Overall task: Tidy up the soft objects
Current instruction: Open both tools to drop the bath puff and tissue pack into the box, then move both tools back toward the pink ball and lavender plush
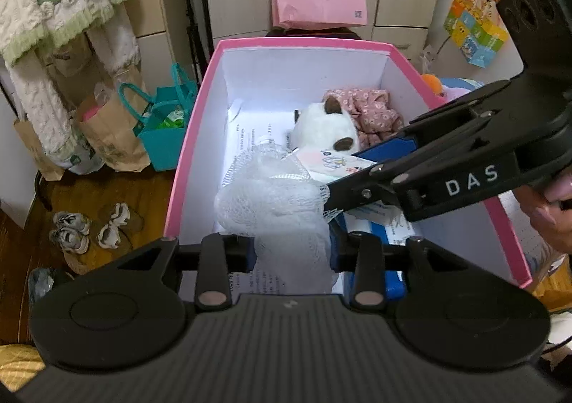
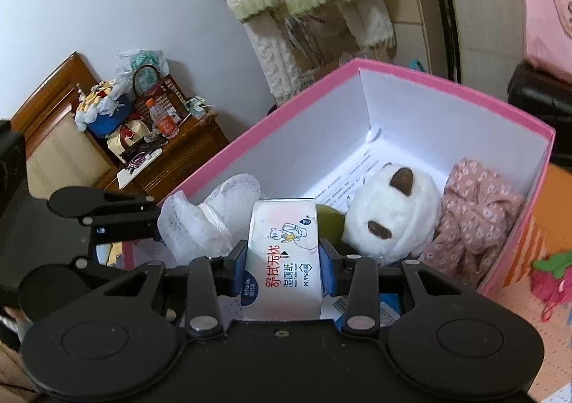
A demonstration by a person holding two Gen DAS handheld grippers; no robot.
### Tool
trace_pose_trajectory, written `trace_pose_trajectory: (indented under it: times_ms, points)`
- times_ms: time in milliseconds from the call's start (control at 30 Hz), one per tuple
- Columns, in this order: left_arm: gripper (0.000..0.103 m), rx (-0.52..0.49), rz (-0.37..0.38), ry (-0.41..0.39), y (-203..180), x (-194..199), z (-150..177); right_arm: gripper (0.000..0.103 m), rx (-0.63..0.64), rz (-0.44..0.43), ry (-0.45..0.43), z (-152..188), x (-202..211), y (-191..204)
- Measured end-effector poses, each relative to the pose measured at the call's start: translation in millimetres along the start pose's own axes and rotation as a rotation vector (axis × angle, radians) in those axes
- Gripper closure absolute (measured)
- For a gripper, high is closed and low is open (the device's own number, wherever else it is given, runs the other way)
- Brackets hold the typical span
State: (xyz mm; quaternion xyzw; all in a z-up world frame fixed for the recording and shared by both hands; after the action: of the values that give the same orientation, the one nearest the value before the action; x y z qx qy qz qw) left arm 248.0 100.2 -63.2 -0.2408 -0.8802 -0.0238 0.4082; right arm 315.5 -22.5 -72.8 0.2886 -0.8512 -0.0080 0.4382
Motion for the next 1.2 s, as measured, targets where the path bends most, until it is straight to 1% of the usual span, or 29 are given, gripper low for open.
trace_pose_trajectory:
  times_ms: [100,133,167,200,367,533,733,933,1200]
  points:
    - [0.063,0.002,0.002,0.004,-2.4,1.8,-0.3,0.054,-0.029,0.007,0.016,0.9,-3.9,-1.6]
    - [0.058,0.0,0.001,0.002,-4.2,3.5,-0.9,0.054,-0.033,0.0,0.02,0.8,-4.2,-1.7]
    - [0.051,-0.002,-0.007,-0.003,-5.5,5.6,-1.6,0.054,-0.034,-0.005,0.022,0.5,-4.0,-2.3]
    - [0.049,-0.006,-0.018,-0.014,-7.2,10.0,-2.0,0.052,-0.033,-0.006,0.023,0.7,-3.5,-3.3]
    - [0.044,-0.023,-0.047,-0.048,-9.6,29.4,-4.7,0.052,-0.003,0.008,-0.009,2.6,14.8,-5.5]
    - [0.043,-0.001,-0.038,-0.053,-11.2,43.7,-5.2,0.052,0.082,0.049,-0.039,8.7,39.4,3.6]
    - [0.041,0.003,-0.015,-0.064,-23.4,69.7,-3.7,0.052,0.145,0.094,-0.069,18.1,69.7,12.0]
    - [0.038,-0.025,0.017,-0.076,-47.0,96.7,0.6,0.052,0.2,0.134,-0.103,28.9,101.4,21.6]
    - [0.036,-0.09,0.04,-0.086,-82.1,115.5,7.3,0.051,0.25,0.182,-0.146,47.2,140.7,31.7]
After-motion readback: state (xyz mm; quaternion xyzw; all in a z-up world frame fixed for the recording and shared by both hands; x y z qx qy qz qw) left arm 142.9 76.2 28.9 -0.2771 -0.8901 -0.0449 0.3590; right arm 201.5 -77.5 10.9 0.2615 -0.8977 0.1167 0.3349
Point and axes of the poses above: each gripper's, at about its wrist camera, not at the fingertips, and x roughly against the way its jaws point, y to its left, z to its underside, the point moved 4 cm from there along -x, roughly the way its jaws point, and after that the axes turned 10 degrees about z, right-handed, at the moved point
